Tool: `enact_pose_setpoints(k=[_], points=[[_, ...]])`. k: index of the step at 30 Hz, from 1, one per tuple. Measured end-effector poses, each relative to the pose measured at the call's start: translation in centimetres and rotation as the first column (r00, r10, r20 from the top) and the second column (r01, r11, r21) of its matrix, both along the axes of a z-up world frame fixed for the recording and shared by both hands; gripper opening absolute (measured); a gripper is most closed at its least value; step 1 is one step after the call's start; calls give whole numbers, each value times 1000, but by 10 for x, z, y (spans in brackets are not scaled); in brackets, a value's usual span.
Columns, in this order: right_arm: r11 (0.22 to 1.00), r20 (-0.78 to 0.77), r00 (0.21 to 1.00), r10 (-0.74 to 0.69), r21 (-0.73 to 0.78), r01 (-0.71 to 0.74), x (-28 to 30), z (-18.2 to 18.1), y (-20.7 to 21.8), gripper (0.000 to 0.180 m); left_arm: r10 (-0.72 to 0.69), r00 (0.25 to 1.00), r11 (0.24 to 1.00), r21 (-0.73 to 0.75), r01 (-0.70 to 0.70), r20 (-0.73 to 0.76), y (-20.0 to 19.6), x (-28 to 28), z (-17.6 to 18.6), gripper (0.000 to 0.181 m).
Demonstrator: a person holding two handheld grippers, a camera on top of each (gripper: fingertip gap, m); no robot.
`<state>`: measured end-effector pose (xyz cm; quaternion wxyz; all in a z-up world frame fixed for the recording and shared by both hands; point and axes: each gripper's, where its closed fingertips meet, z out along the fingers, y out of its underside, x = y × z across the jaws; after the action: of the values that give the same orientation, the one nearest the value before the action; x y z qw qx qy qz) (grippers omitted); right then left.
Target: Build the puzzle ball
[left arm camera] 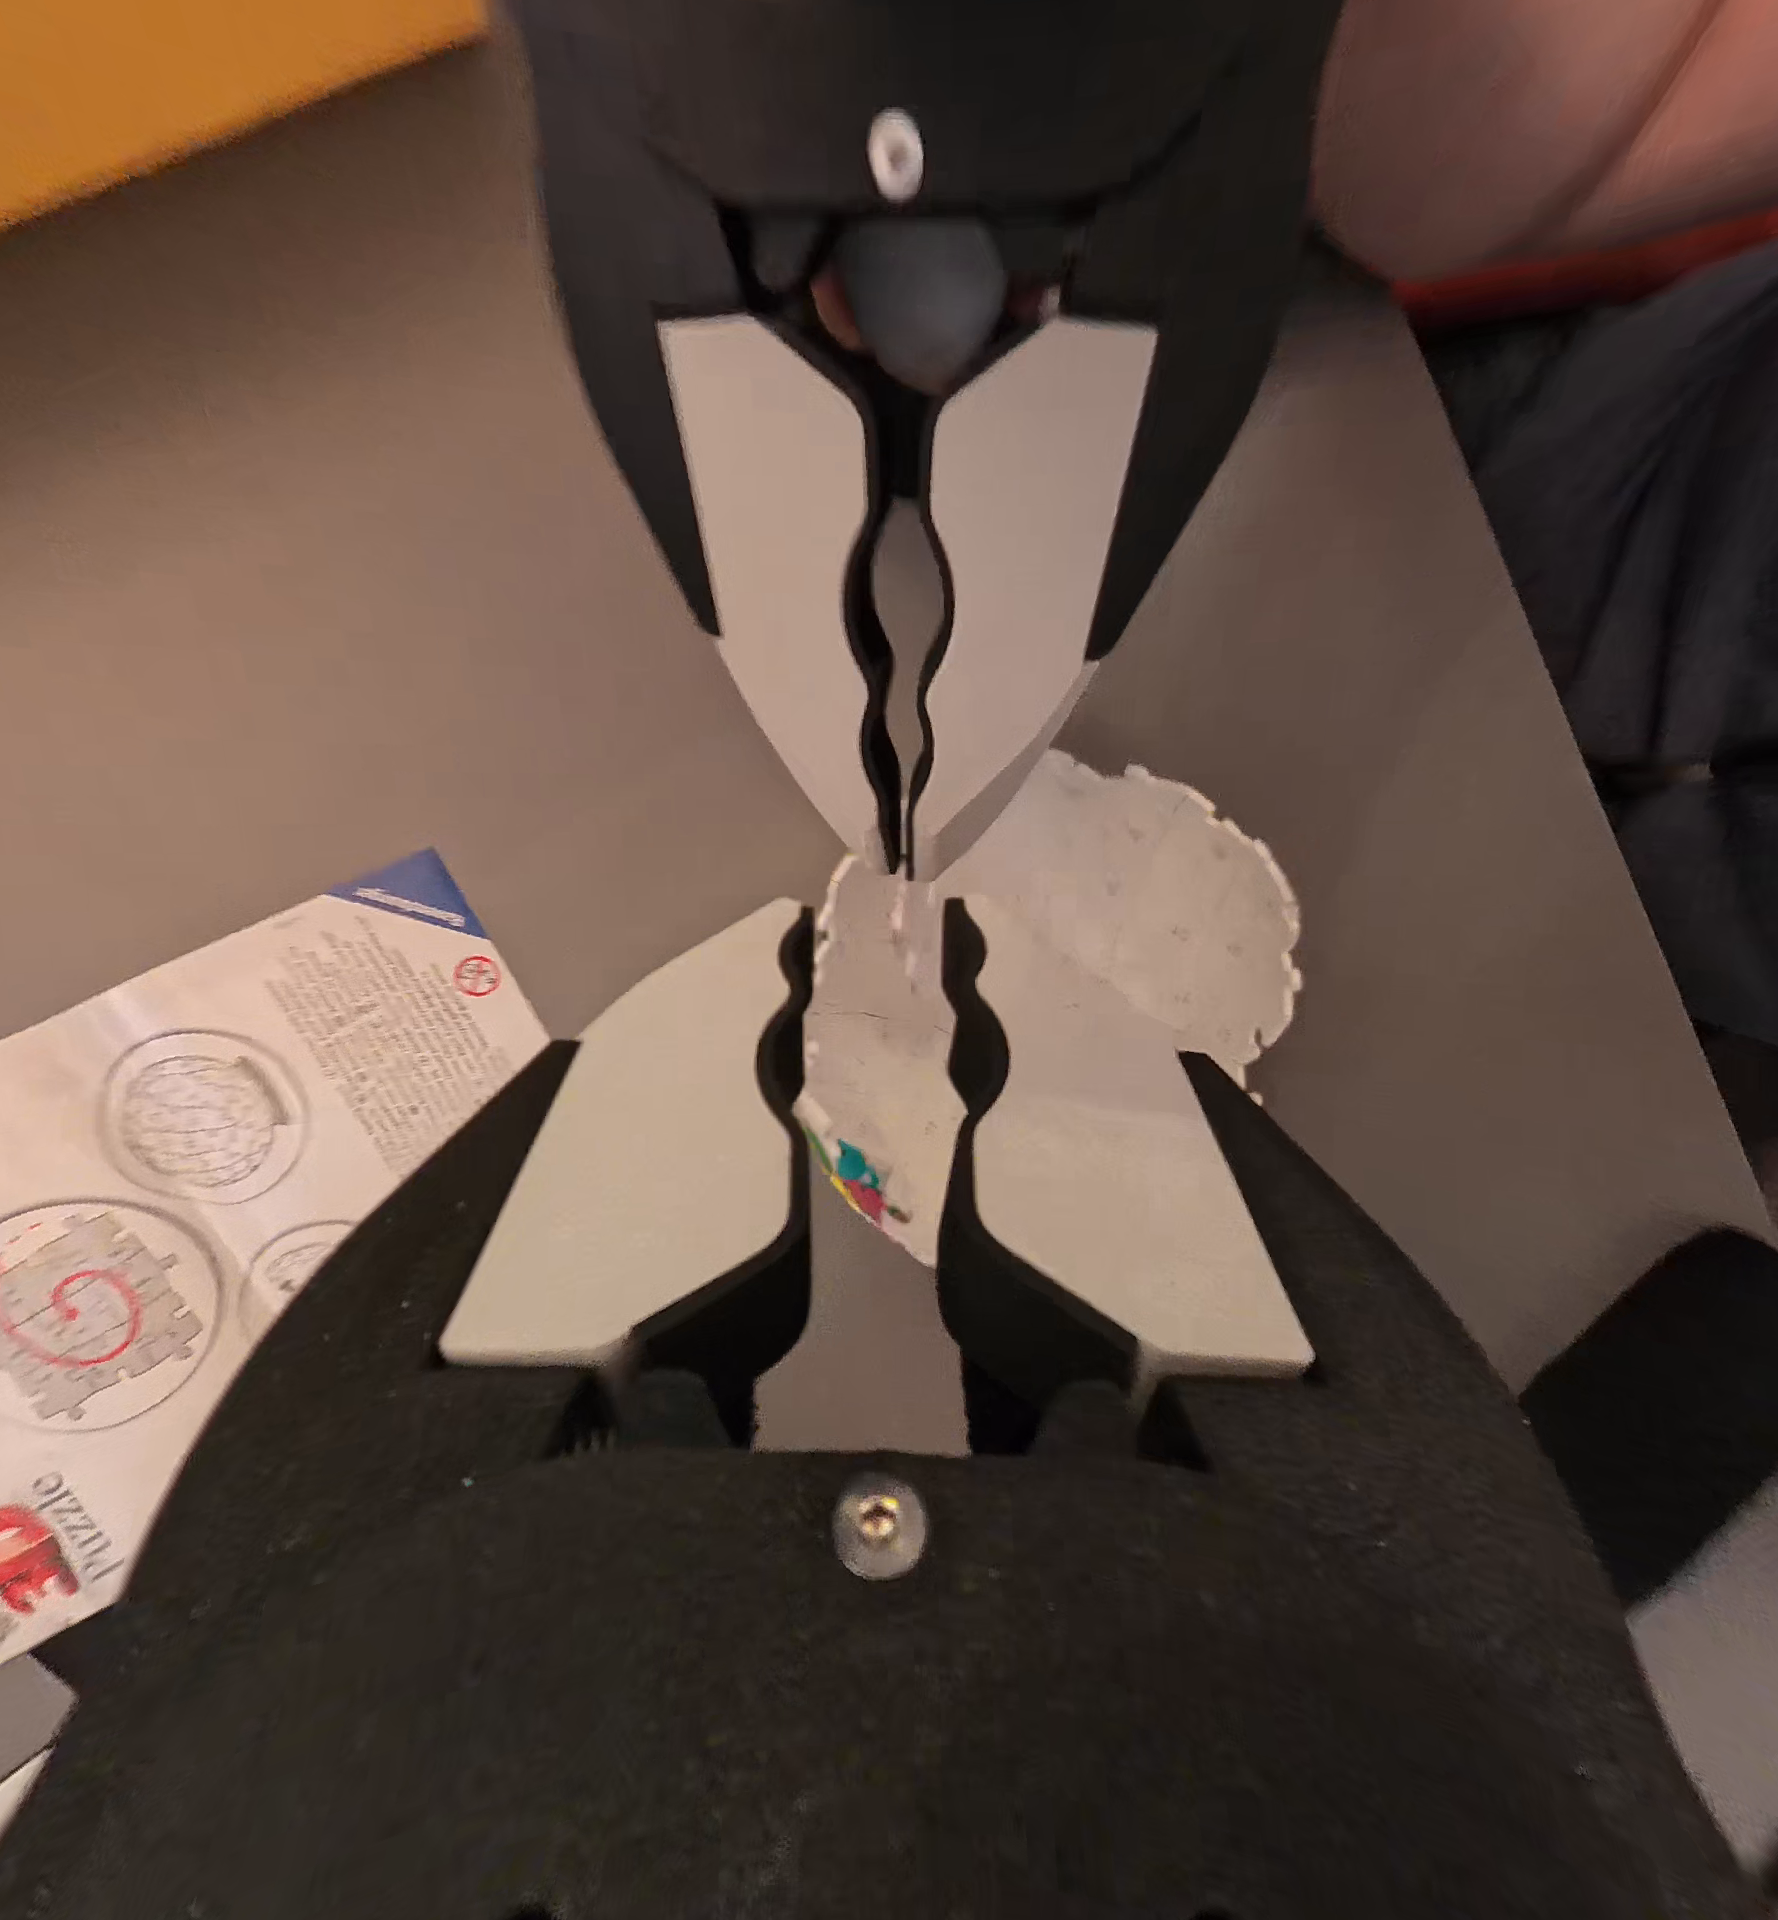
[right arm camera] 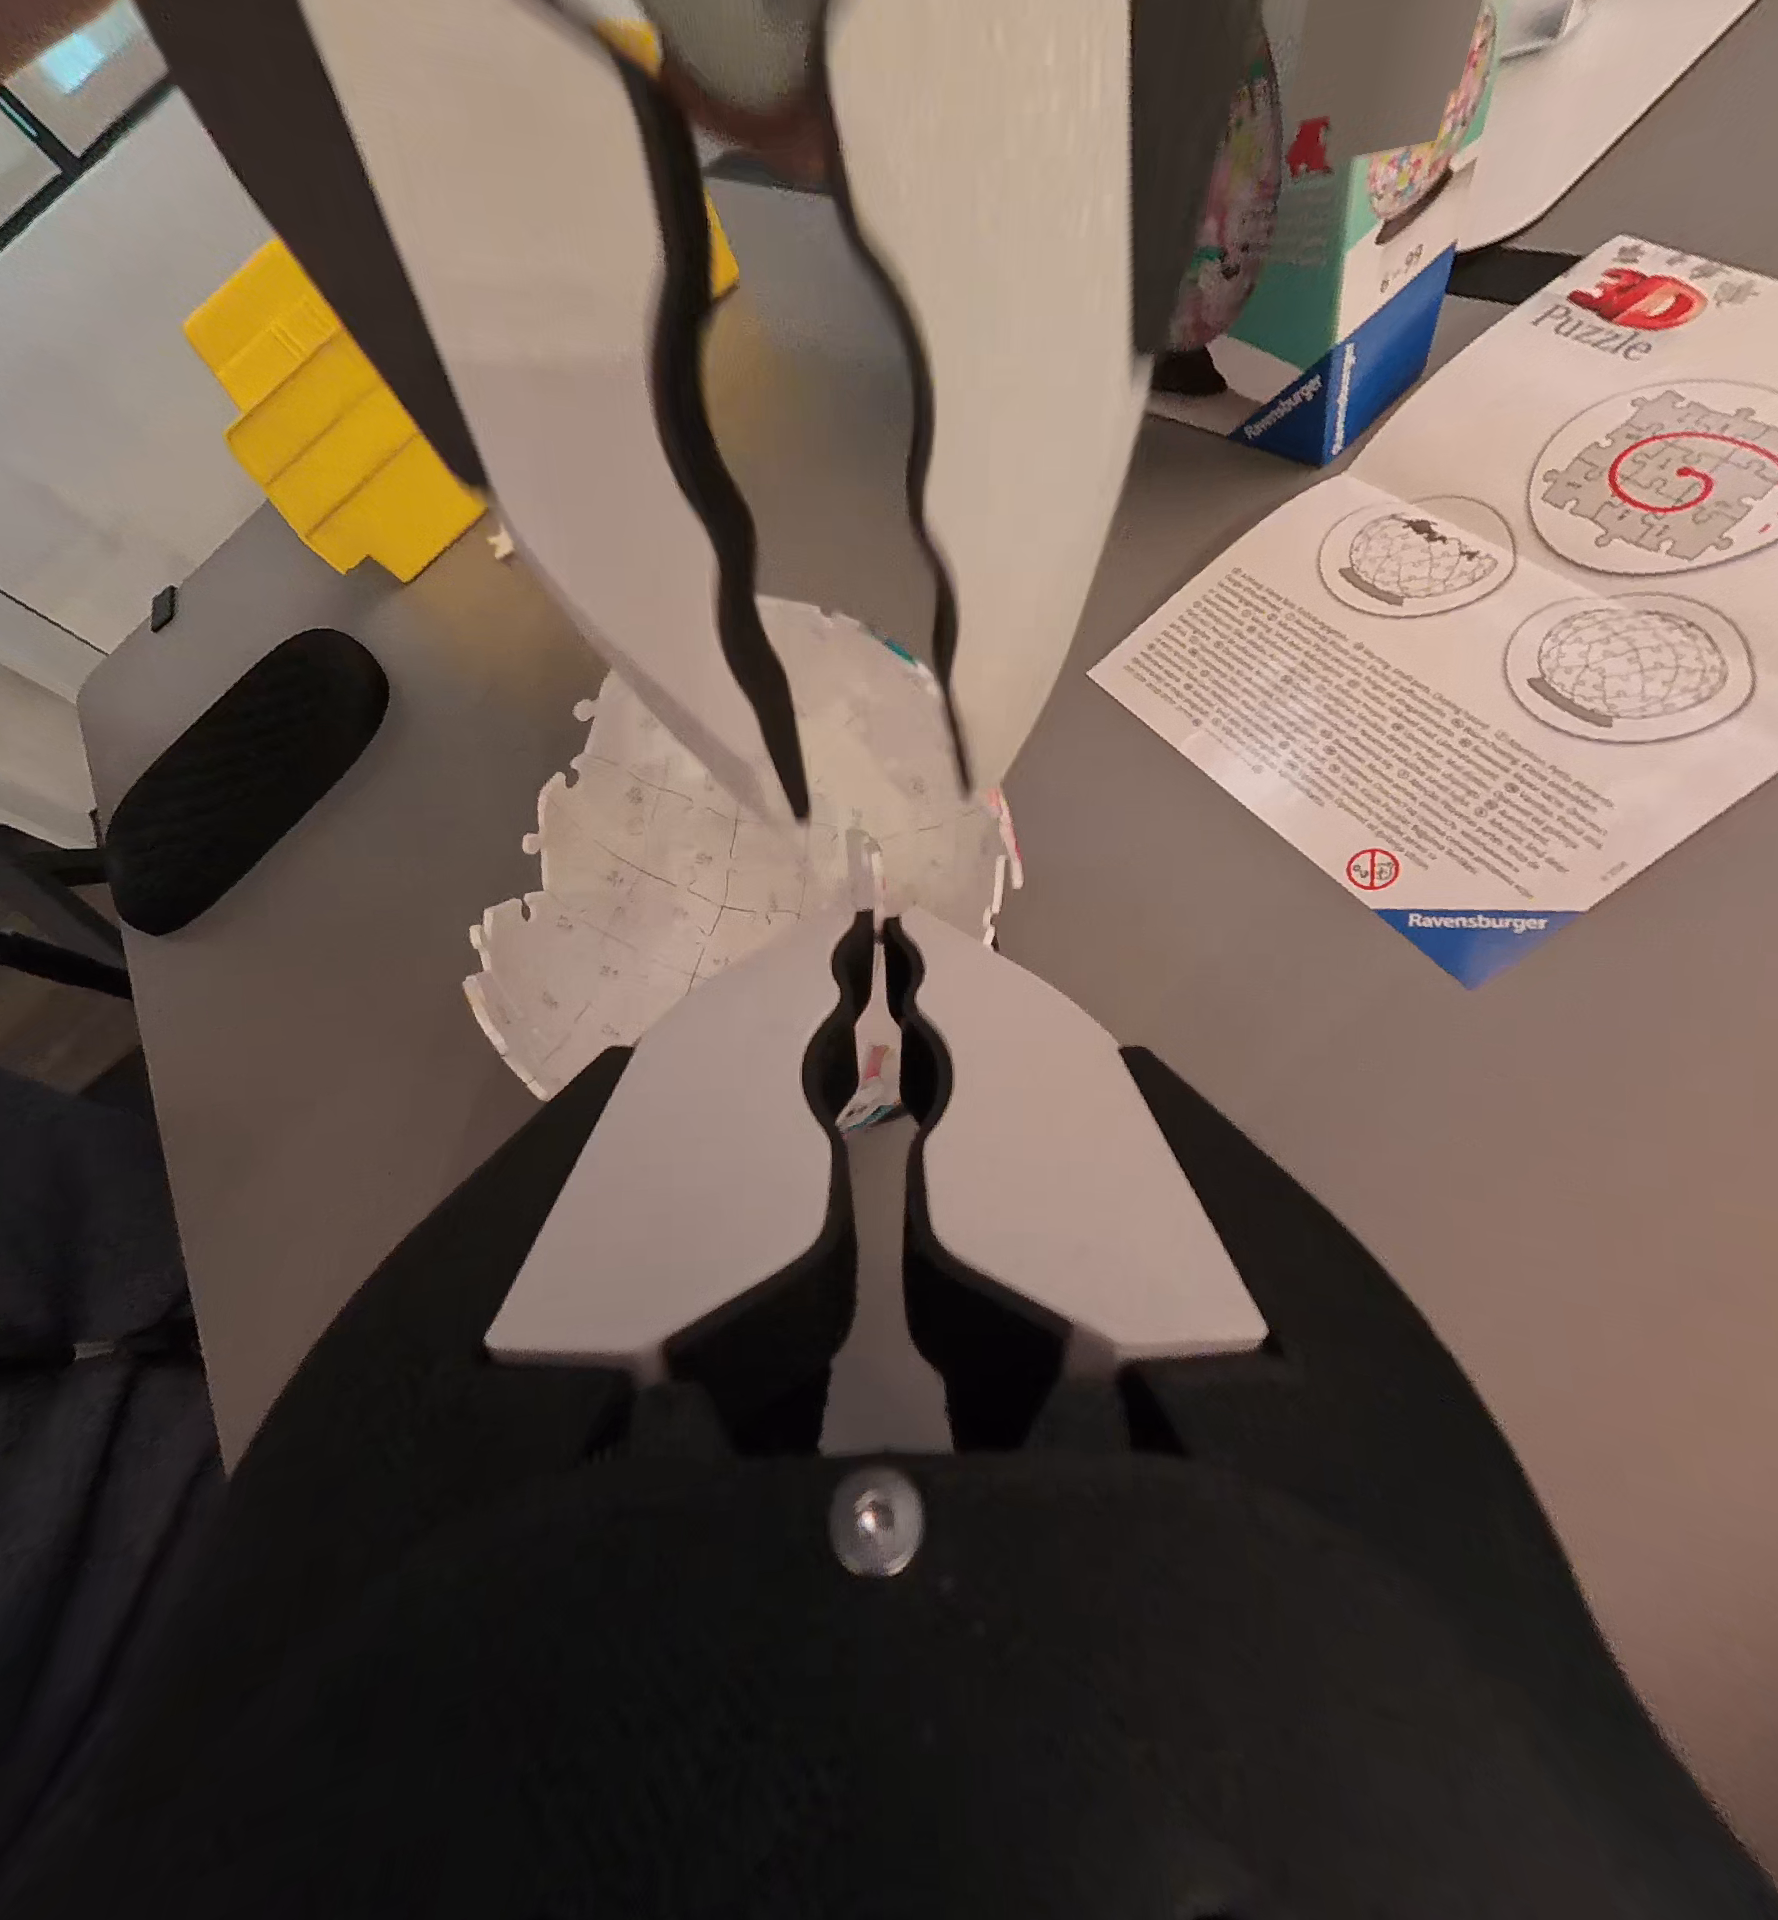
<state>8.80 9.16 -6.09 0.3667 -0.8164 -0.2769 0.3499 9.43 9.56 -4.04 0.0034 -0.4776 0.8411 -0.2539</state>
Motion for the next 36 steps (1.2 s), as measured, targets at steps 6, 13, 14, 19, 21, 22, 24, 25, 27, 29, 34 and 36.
enact_pose_setpoints(k=[6, 13, 14, 19, 21, 22, 24, 25, 27, 29, 34, 36], points=[[999, 203, 978, -39, -16, 43, 1, -10, 3, 3, 251, 898, 966, -151, -209, 361, 35, -9, 68, 50], [993, 402, 909, -113, 4, 121, -3, -15, 12, 3, 404, 810, 885, -406, -228, 425, 47, -38, 52, 63], [991, 396, 910, -124, 3, 133, -5, -15, 12, 3, 416, 796, 878, -422, -225, 440, 48, -41, 51, 64], [983, 382, 908, -174, 7, 185, -3, -19, 16, 3, 459, 724, 862, -456, -223, 514, 55, -52, 45, 63], [981, 389, 903, -181, 10, 192, -3, -22, 17, 3, 458, 725, 854, -480, -199, 514, 53, -51, 41, 65], [981, 388, 904, -183, 13, 193, -3, -22, 16, 3, 459, 722, 845, -506, -175, 518, 52, -49, 41, 65], [978, 387, 900, -200, 23, 207, -2, -22, 16, 3, 445, 735, 825, -553, -115, 511, 49, -46, 40, 65], [978, 386, 900, -202, 23, 209, -1, -22, 16, 3, 438, 743, 819, -566, -96, 507, 49, -43, 39, 65], [976, 374, 903, -210, 27, 216, -1, -21, 16, 3, 411, 761, 811, -582, -55, 501, 47, -39, 36, 66], [977, 364, 908, -206, 20, 214, -1, -23, 16, 3, 375, 785, 802, -597, -9, 492, 43, -36, 34, 66], [975, 344, 916, -205, -11, 223, 0, -27, 17, 3, 287, 832, 806, -589, 57, 475, 36, -27, 27, 66], [975, 326, 924, -202, -28, 223, -1, -29, 17, 3, 269, 849, 801, -595, 65, 454, 35, -24, 25, 66]])
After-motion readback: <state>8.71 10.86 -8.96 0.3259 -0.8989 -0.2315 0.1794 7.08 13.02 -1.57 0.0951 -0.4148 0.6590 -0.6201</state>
